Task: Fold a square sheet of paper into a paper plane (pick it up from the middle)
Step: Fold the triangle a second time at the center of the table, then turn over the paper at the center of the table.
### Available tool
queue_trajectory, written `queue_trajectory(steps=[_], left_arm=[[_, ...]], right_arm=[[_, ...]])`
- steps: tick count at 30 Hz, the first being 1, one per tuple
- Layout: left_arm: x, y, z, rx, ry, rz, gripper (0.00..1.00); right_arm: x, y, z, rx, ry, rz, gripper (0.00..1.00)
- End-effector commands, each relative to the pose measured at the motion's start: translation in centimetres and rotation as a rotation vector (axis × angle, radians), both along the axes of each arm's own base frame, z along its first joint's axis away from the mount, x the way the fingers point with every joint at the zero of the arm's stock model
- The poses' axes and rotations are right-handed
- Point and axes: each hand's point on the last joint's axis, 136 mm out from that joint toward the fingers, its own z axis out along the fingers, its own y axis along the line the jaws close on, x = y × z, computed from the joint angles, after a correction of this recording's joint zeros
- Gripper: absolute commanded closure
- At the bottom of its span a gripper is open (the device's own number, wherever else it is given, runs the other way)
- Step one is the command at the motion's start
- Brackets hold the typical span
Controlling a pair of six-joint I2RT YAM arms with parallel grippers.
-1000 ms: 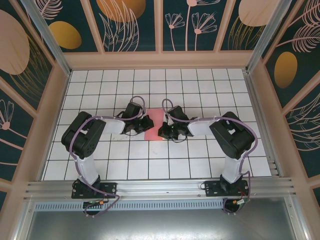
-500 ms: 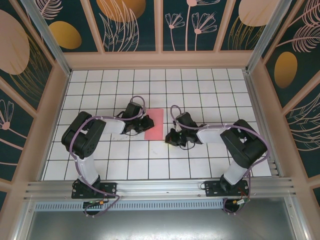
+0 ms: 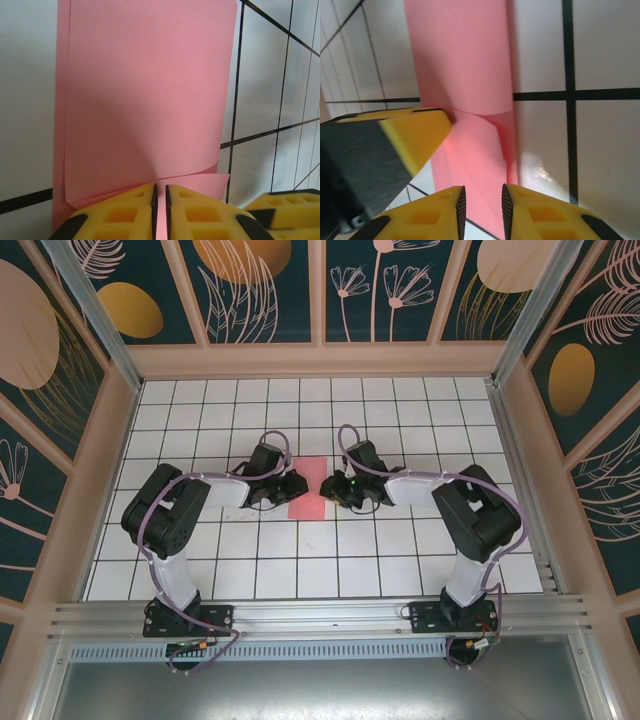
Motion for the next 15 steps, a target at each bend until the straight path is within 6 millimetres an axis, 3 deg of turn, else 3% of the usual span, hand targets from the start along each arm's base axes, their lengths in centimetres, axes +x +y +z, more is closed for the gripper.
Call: queue_trajectory(steps=[1,10,15], left_arm=[[0.8,-0.1,1.5,-0.005,-0.038,-0.008,0.83],[0.7,0.1,1.0,0.016,-0.034,-0.003,0.83],[0.6,0.5,0.5,0.036,-0.025,0.003,0.83]], right_arm=[[0.7,0.3,-0.4,-0.004,0.026,-0.008,0.71],[0.8,1.0,-1.5,0.004,0.065,-0.003,0.7],[1.1,0.0,-1.0,-0.036,0.046,-0.05,0.7]])
